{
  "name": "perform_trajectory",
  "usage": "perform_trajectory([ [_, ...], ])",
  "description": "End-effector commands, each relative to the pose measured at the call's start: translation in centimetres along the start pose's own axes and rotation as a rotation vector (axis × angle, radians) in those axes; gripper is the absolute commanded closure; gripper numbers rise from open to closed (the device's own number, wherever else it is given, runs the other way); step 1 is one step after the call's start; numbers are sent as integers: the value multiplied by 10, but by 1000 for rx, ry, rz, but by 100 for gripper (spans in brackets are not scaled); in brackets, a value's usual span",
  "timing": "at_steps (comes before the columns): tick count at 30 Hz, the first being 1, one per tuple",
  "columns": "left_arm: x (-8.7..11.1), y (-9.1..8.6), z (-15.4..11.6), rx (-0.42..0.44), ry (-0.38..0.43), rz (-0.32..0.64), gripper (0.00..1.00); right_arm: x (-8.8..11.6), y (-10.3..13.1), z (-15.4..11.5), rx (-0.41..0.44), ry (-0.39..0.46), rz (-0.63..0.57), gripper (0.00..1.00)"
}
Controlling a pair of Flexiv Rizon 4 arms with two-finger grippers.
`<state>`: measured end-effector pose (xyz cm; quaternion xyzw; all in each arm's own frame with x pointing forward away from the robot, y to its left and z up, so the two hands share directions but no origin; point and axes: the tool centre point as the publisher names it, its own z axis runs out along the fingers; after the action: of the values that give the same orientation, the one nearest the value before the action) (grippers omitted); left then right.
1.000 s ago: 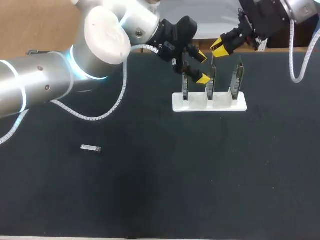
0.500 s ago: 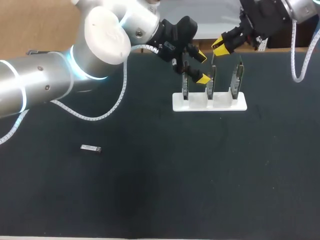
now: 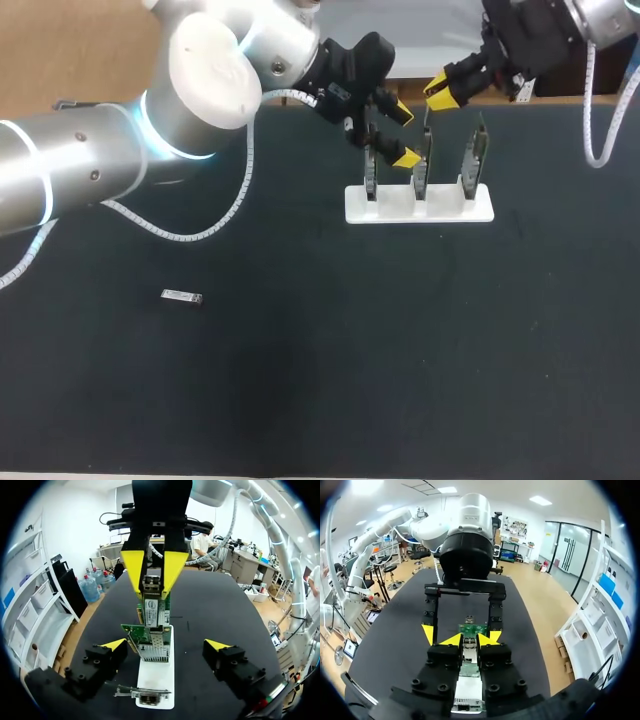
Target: Pick up the optical module with the left hand, and insert it into the network port with the right hand.
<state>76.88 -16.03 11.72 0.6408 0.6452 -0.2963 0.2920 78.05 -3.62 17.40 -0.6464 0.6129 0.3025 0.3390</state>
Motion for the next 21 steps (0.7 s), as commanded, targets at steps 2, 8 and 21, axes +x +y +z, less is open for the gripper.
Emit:
perform_trajectory([
  [2,-1,2,1,3,5,-1,0,-1,4,-1,6,1,0,100],
  [8,-1,2,1,3,5,-1,0,0,5,1,-2,0,0,100],
  [21,-1,2,1,3,5,-1,0,2,7,3,-12,9,11,100],
])
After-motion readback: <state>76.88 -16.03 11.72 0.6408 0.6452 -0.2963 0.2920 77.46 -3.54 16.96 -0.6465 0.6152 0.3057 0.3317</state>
